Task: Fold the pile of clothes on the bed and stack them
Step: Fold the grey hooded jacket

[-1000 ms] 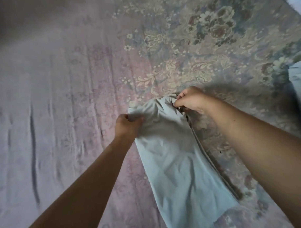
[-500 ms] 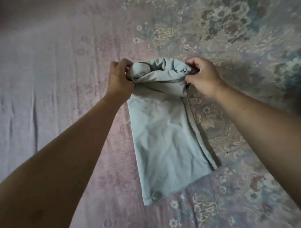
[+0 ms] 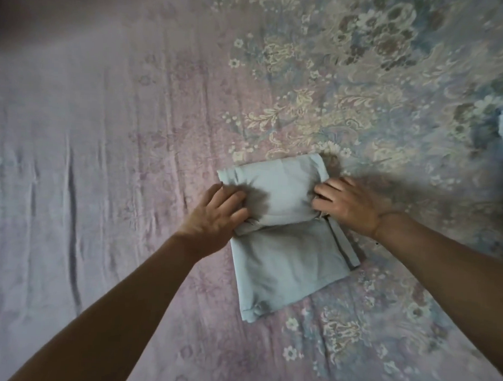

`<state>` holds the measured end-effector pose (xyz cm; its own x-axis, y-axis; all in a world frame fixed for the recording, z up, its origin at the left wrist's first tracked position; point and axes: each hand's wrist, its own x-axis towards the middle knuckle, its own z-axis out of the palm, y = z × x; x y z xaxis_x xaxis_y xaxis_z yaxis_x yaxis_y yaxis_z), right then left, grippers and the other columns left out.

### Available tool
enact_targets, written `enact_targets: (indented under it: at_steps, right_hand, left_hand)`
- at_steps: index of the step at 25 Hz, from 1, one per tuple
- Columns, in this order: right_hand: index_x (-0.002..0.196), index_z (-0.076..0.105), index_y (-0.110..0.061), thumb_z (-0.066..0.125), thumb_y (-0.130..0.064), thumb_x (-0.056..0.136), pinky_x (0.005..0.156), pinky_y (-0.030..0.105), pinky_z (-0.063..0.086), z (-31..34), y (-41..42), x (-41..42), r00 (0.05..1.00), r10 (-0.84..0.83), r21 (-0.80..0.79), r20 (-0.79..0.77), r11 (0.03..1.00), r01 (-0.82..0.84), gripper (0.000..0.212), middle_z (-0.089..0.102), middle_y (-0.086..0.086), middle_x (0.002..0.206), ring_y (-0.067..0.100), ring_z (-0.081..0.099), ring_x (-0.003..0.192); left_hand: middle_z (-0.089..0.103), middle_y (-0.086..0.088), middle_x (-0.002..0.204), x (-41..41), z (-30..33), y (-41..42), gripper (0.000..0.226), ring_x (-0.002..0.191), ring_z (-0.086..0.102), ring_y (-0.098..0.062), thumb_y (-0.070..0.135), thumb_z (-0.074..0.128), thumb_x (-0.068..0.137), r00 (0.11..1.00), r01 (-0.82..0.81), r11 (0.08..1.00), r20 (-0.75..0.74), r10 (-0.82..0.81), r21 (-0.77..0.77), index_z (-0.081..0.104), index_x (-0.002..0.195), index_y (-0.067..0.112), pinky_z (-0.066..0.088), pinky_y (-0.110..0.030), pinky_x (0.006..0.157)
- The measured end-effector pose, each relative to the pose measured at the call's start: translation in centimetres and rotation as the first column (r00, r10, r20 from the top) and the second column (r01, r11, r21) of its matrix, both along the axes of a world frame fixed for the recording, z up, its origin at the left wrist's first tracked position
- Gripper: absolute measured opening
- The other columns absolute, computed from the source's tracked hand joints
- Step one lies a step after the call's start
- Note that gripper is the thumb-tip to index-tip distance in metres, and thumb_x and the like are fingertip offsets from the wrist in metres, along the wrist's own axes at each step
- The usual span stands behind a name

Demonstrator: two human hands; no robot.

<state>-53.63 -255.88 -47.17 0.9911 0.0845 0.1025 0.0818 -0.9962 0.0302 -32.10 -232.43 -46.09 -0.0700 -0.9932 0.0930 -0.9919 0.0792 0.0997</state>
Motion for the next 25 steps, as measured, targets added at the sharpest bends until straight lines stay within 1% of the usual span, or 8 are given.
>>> enact_targets:
  at_steps: [4, 6, 9, 11, 13, 18, 22, 25]
  right_hand:
    - [0.090, 0.057, -0.015, 0.054, -0.016, 0.074, 0.070, 0.037, 0.034, 1.8, 1.0, 1.4, 0.997, -0.076, 0.077, -0.008, 0.994, 0.076, 0.017, 0.064, 0.005, 0.088, 0.026, 0.058, 0.083]
    - [0.114, 0.047, -0.015, 0.062, -0.027, 0.074, 0.080, 0.040, 0.040, 3.0, 2.0, 3.7, 0.981, -0.193, 0.104, -0.028, 0.975, 0.195, 0.044, 0.061, 0.011, 0.105, 0.028, 0.051, 0.097]
    - [0.150, 0.004, -0.027, 0.079, -0.036, 0.068, 0.111, 0.050, 0.019, 4.2, 1.9, 7.2, 0.816, -0.327, 0.085, -0.477, 0.907, 0.413, 0.112, 0.019, 0.017, 0.153, 0.031, 0.019, 0.139]
    - [0.150, -0.010, -0.027, 0.078, -0.045, 0.070, 0.115, 0.050, 0.003, 5.3, 0.7, 9.9, 0.641, -0.283, 0.002, -0.714, 0.914, 0.406, 0.121, -0.001, 0.008, 0.159, 0.026, 0.002, 0.146]
    - [0.151, 0.002, -0.030, 0.076, -0.044, 0.071, 0.114, 0.047, 0.016, 6.0, 0.0, 12.2, 0.557, -0.237, 0.025, -0.796, 0.907, 0.421, 0.110, 0.016, 0.005, 0.157, 0.027, 0.021, 0.142]
    - [0.104, 0.057, -0.020, 0.065, -0.024, 0.079, 0.083, 0.033, 0.047, 6.1, 0.2, 12.2, 0.624, -0.202, 0.102, -0.755, 0.903, 0.416, 0.027, 0.060, 0.010, 0.115, 0.030, 0.056, 0.103]
    - [0.103, 0.059, -0.006, 0.078, -0.003, 0.059, 0.078, 0.040, 0.049, 7.4, -0.3, 9.3, 0.947, -0.217, 0.048, -0.236, 0.971, 0.235, 0.049, 0.059, 0.015, 0.105, 0.035, 0.056, 0.095]
    - [0.096, 0.054, -0.007, 0.077, 0.000, 0.054, 0.078, 0.043, 0.051, 6.2, 2.3, 4.6, 0.980, -0.118, -0.111, -0.162, 0.989, 0.101, 0.048, 0.058, 0.018, 0.104, 0.035, 0.058, 0.092]
  left_hand:
    - [0.066, -0.013, 0.098, -2.0, 2.1, -0.9, 0.025, 0.098, 0.063, -0.031, 0.024, 0.049, 0.077, 0.995, -0.096, 0.995, 0.017, 0.096, 0.036, 0.061, 0.092, 0.008, 0.042, -0.057, 0.096]
    - [0.066, -0.015, 0.103, -3.6, 2.6, -3.2, 0.035, 0.105, 0.057, -0.032, 0.027, 0.059, 0.082, 0.975, -0.220, 0.975, 0.051, 0.218, 0.036, 0.051, 0.110, 0.009, 0.040, -0.053, 0.099]
    - [0.024, -0.015, 0.154, -3.6, 2.7, -5.5, 0.100, 0.143, 0.015, -0.032, 0.051, 0.066, 0.077, 0.847, -0.503, 0.807, -0.012, 0.532, 0.308, 0.007, 0.150, 0.019, 0.003, -0.047, 0.116]
    - [0.008, -0.009, 0.158, -1.5, 2.9, -6.1, 0.118, 0.146, 0.004, -0.028, 0.057, 0.070, 0.072, 0.644, -0.569, 0.601, -0.151, 0.750, 0.560, -0.007, 0.151, 0.016, -0.005, -0.044, 0.116]
    - [0.020, -0.011, 0.151, -0.1, 3.9, -6.6, 0.114, 0.141, 0.016, -0.031, 0.052, 0.075, 0.070, 0.644, -0.544, 0.540, -0.092, 0.759, 0.642, 0.004, 0.151, 0.015, 0.007, -0.044, 0.117]
    - [0.034, -0.010, 0.136, -0.6, 6.7, -8.6, 0.053, 0.124, 0.039, -0.028, 0.024, 0.067, 0.085, 0.830, -0.506, 0.627, 0.138, 0.540, 0.592, 0.044, 0.131, 0.014, 0.033, -0.041, 0.101]
    - [0.056, -0.013, 0.112, -0.4, 7.5, -7.0, 0.057, 0.102, 0.057, -0.031, 0.018, 0.082, 0.055, 0.870, -0.456, 0.875, 0.292, 0.398, 0.165, 0.057, 0.105, 0.007, 0.044, -0.045, 0.093]
    - [0.064, -0.017, 0.108, -2.6, 4.9, -2.8, 0.040, 0.107, 0.060, -0.036, 0.013, 0.070, 0.070, 0.913, -0.259, 0.966, 0.321, 0.252, -0.023, 0.052, 0.104, 0.005, 0.038, -0.055, 0.100]
